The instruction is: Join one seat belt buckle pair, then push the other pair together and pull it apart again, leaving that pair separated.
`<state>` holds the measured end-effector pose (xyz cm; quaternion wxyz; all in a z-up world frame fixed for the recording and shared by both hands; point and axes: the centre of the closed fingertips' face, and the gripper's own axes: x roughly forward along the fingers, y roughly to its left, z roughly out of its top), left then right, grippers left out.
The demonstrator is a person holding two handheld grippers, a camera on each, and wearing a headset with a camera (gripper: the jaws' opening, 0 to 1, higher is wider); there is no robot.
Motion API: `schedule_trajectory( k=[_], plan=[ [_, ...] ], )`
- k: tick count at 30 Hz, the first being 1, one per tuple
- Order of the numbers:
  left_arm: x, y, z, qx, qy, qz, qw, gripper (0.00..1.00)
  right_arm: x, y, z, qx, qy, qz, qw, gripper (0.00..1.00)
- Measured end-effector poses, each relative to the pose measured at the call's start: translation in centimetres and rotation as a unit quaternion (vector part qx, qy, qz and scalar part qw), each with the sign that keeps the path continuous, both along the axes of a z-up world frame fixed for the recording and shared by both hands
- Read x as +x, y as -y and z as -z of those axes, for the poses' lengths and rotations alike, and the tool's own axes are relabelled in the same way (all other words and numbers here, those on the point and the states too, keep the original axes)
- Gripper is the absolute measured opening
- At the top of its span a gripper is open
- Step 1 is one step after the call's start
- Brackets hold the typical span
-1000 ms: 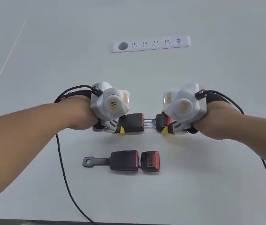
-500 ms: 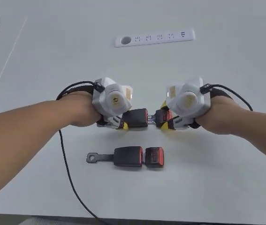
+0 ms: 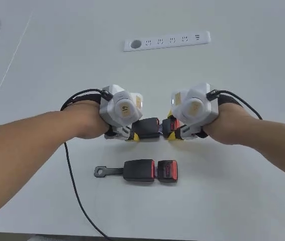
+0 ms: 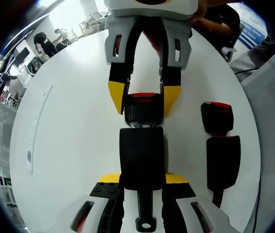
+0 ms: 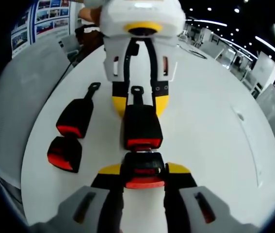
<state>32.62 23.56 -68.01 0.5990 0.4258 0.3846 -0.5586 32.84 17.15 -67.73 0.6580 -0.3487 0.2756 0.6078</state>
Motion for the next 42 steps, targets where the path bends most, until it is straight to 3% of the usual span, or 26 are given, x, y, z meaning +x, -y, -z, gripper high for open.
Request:
schedule_trajectory(
  k=[10,16,23,30,42],
  plan=[
    [-0.3,0.1,-0.1,-0.004,0.003,0.0,1.0,0.3,0.1,0.2,0.0,-0.003,0.008,-0.009,0.9999,0.3],
    [-0.4,0.2,-0.2,0.003,0.001,0.001,1.0,0.3,0.1,0.5,-0.1,-0.006,0.011,-0.01,0.9999,0.3],
    [-0.2,0.2,-0.2,0.005,-0.002,0.005,1.0,0.3,0.2,2.1,-0.2,-0.005,0.009,-0.004,0.9999,0.31],
    [0.0,0.0,0.0,0.013,-0.003,0.011,0.9999,0.3,0.0,2.0,-0.2,-0.006,0.011,-0.002,0.9999,0.31],
    [0.1,-0.1,0.1,0.016,0.002,0.013,0.9998,0.3,-0.1,7.2,-0.4,-0.025,0.015,0.019,0.9994,0.32]
  ],
)
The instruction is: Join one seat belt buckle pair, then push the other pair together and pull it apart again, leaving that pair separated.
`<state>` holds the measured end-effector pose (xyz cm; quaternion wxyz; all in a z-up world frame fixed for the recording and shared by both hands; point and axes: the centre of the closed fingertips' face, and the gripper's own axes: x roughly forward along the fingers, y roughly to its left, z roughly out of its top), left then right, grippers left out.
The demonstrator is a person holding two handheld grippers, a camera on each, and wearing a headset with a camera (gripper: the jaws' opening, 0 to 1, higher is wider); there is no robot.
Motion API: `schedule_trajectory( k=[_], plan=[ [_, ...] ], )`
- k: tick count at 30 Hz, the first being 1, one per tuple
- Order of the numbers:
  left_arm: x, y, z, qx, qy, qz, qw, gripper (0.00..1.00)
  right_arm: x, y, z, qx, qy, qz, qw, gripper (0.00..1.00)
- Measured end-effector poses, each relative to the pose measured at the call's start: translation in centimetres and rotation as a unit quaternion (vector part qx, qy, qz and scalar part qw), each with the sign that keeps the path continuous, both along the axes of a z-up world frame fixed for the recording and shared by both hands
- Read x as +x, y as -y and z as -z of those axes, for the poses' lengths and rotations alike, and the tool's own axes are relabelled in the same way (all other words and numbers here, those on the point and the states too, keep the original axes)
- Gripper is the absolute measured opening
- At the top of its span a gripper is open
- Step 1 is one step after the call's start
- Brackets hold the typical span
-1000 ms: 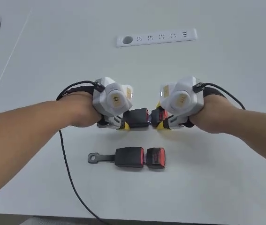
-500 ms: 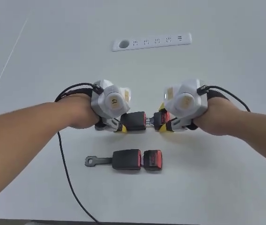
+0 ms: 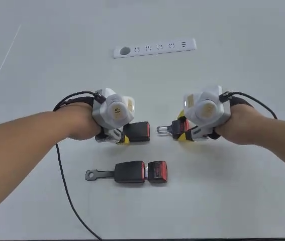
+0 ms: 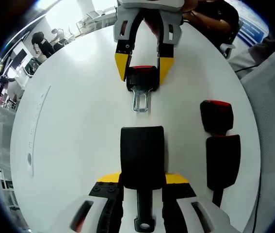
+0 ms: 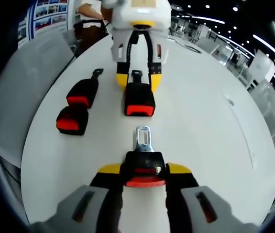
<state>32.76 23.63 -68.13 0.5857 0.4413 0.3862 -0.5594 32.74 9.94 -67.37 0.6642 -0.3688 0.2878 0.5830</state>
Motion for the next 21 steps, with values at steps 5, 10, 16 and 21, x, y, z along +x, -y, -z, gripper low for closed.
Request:
schedule_trajectory(
  k=[5,10,16,21],
  plan=[
    [-0.3,0.2,-0.2,0.007,0.002,0.002,1.0,0.31,-0.3,2.5,-0.1,-0.012,0.003,0.001,0.9999,0.32],
    [-0.5,0.3,-0.4,0.013,0.005,0.001,0.9999,0.31,-0.8,5.6,-0.3,-0.023,0.002,0.014,0.9996,0.33],
    [-0.6,0.3,-0.6,0.017,0.011,0.003,0.9998,0.31,-1.4,8.1,-0.2,-0.041,0.01,0.018,0.999,0.33],
    [-0.6,0.4,-0.6,0.022,0.014,0.005,0.9996,0.31,-1.4,8.7,-0.3,-0.052,0.015,0.03,0.9981,0.34]
  ],
)
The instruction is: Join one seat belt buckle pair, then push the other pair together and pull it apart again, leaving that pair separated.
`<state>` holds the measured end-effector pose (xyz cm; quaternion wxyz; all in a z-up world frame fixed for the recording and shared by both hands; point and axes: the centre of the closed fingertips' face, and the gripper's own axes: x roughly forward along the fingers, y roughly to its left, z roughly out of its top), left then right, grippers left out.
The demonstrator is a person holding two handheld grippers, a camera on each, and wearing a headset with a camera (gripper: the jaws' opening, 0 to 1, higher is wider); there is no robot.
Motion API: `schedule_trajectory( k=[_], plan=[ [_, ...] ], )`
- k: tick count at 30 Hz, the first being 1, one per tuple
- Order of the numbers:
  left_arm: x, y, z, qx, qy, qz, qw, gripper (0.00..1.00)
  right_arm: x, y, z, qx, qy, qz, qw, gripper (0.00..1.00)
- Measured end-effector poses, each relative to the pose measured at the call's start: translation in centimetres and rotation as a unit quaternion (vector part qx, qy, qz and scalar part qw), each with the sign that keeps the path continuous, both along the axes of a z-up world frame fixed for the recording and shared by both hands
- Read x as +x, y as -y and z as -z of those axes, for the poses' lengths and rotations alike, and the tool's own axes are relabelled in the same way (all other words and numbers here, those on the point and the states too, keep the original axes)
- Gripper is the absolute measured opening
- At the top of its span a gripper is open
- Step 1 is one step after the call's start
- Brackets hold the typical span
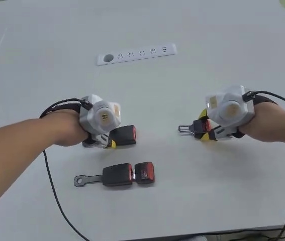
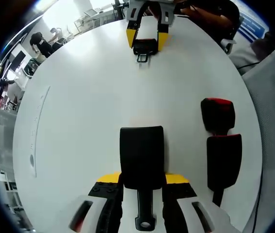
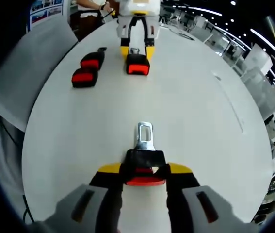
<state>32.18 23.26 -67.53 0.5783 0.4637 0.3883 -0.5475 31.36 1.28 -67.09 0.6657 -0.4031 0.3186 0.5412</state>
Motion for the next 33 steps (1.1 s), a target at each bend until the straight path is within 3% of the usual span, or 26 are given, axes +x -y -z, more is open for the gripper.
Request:
schedule_trajectory(
  k=[3,6,8,13,16,20,22,24,25,27,28,29,31,32,33],
  plan=[
    [0.2,-0.1,0.0,-0.004,-0.002,-0.007,1.0,0.31,0.1,0.0,0.0,-0.004,0.005,0.008,0.9999,0.34],
    [0.3,-0.3,0.0,-0.012,-0.004,-0.028,0.9995,0.32,0.5,0.0,-0.6,0.019,0.011,0.042,0.9989,0.41],
    [0.2,-0.3,-0.2,-0.022,0.008,-0.018,0.9996,0.32,0.2,0.2,-1.2,0.033,0.0,0.054,0.998,0.41],
    [-0.6,-0.6,-0.6,-0.024,0.024,-0.004,0.9994,0.37,-0.5,0.7,-2.4,0.047,0.008,0.068,0.9965,0.43],
    [0.1,-0.4,-1.4,-0.058,0.041,-0.05,0.9962,0.39,-0.5,0.9,-3.9,0.081,0.027,0.11,0.9902,0.47],
    [-0.5,-0.4,-3.5,-0.097,0.044,-0.088,0.9904,0.4,-1.9,1.4,-5.0,0.108,0.023,0.139,0.9842,0.5],
    [-1.4,-0.5,-4.9,-0.121,0.047,-0.103,0.9862,0.41,-2.8,1.5,-5.4,0.116,0.03,0.143,0.9824,0.51],
    [-2.3,-0.8,-6.4,-0.153,0.047,-0.144,0.9765,0.42,-3.6,1.7,-5.9,0.132,0.034,0.166,0.9766,0.53],
    [-2.8,-0.8,-7.5,-0.183,0.045,-0.171,0.9671,0.43,-4.2,1.6,-6.2,0.141,0.036,0.17,0.9747,0.55],
    [-3.6,-1.5,-9.1,-0.213,0.058,-0.202,0.9544,0.49,-5.0,1.7,-6.3,0.148,0.033,0.175,0.9728,0.56],
    [-4.1,-2.0,-9.5,-0.217,0.061,-0.208,0.9518,0.51,-5.4,1.8,-6.4,0.157,0.031,0.185,0.9696,0.57],
    [-4.8,-2.9,-9.8,-0.213,0.074,-0.215,0.9503,0.53,-5.7,1.9,-6.4,0.165,0.029,0.193,0.9669,0.58],
    [-5.8,-4.0,-9.8,-0.21,0.08,-0.222,0.9488,0.57,-6.5,2.2,-6.4,0.175,0.024,0.209,0.9618,0.62],
    [-6.3,-4.6,-9.9,-0.21,0.082,-0.234,0.9455,0.6,-6.9,2.2,-6.7,0.184,0.021,0.222,0.9572,0.64],
    [-7.0,-5.1,-10.2,-0.226,0.082,-0.254,0.9368,0.61,-7.3,2.1,-6.8,0.191,0.016,0.233,0.9533,0.67]
  ],
)
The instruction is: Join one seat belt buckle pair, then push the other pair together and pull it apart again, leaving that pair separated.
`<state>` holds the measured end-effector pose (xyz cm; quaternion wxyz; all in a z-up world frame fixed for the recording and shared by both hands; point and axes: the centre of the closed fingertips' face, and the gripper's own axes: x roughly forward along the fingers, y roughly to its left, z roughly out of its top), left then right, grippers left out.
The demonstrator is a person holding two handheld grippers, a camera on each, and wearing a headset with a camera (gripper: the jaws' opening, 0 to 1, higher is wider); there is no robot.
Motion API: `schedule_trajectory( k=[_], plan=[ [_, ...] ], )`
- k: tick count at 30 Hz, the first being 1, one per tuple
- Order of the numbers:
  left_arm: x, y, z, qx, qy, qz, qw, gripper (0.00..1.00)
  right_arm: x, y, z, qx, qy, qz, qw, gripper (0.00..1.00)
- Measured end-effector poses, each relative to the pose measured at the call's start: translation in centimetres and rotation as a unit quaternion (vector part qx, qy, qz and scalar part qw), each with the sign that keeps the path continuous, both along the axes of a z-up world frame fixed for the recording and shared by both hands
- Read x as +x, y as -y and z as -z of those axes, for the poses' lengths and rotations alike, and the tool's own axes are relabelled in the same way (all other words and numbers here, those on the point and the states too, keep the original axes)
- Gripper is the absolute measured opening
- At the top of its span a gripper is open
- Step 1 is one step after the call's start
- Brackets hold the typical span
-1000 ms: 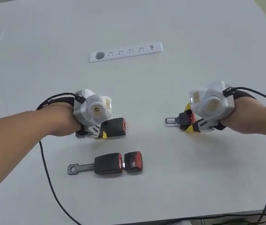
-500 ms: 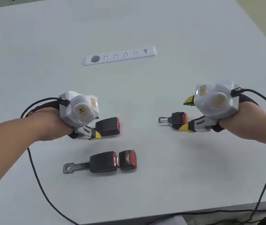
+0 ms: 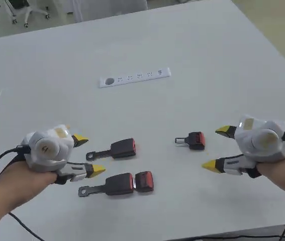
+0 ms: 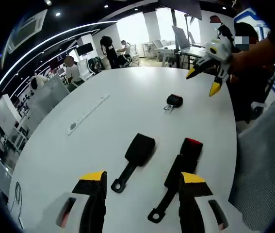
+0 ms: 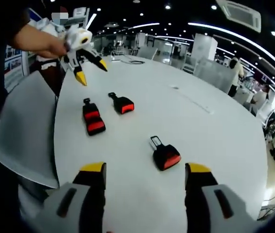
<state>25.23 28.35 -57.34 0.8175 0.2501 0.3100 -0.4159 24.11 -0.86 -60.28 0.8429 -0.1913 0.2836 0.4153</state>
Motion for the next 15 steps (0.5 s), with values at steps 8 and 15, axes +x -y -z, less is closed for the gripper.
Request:
schedule_trajectory(
  k=[8,15],
  plan=[
    [-3.6,-4.1,-0.5,-0.021,-0.003,-0.066,0.9976,0.8,-3.2,-0.7,-1.2,0.021,0.001,-0.002,0.9998,0.78],
    [-6.2,-7.2,0.5,-0.029,-0.007,-0.113,0.9931,0.93,-4.7,-0.3,-1.8,0.029,0.012,0.021,0.9993,0.92]
  ],
)
